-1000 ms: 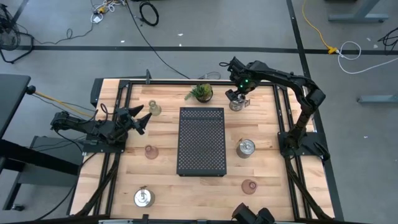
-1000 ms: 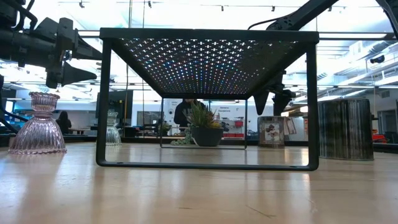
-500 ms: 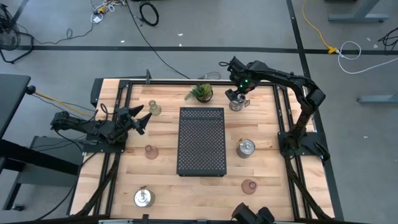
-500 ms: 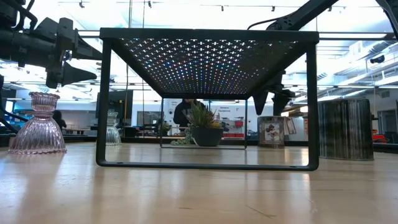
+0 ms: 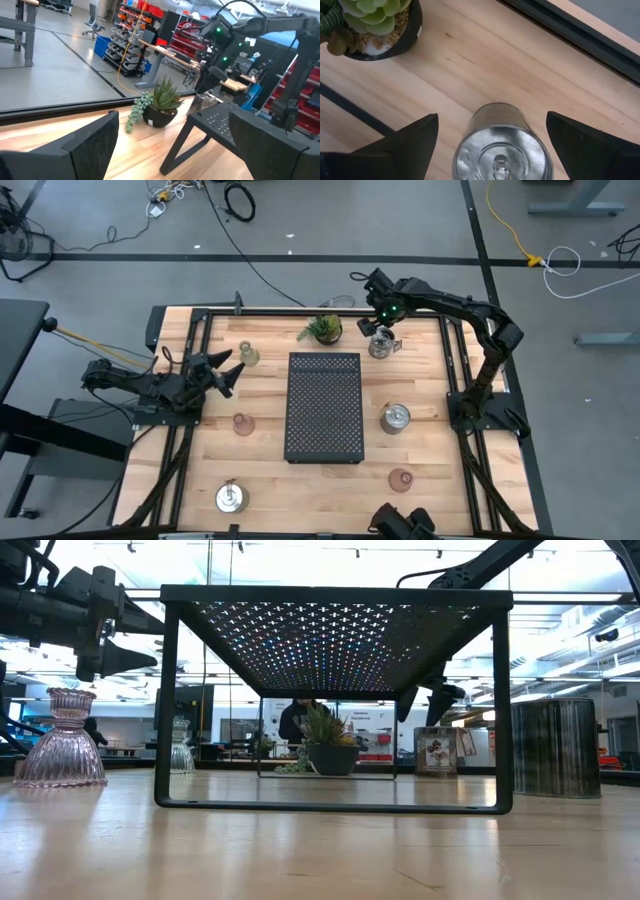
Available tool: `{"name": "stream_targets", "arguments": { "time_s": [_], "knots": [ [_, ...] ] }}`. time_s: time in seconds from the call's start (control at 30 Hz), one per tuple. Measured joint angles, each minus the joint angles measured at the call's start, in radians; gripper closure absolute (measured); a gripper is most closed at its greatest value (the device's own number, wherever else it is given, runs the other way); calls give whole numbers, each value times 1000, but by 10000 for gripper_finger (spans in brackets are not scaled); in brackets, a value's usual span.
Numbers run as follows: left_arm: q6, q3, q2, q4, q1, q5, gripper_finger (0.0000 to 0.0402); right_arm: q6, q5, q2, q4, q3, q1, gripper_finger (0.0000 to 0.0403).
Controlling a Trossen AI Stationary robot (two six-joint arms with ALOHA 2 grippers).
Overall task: Pick & Place candle stick holders
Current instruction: Put the top scented candle can on the shelf
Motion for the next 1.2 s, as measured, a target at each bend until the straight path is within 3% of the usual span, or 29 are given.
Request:
{"name": "stream_targets", "arguments": {
  "time_s": [0.57,0.7,0.93,1.2],
  "knots": [
    [0,3,0,32,0,-4,23,-12,0,0,-1,0,0,34],
    [0,3,0,32,0,-5,23,-39,-84,0,26,0,-1,34],
    [0,5,0,33,0,-5,23,-38,-115,0,68,0,-1,34],
    [0,5,0,33,0,-5,23,8,-105,0,42,0,-4,8]
  ]
}}
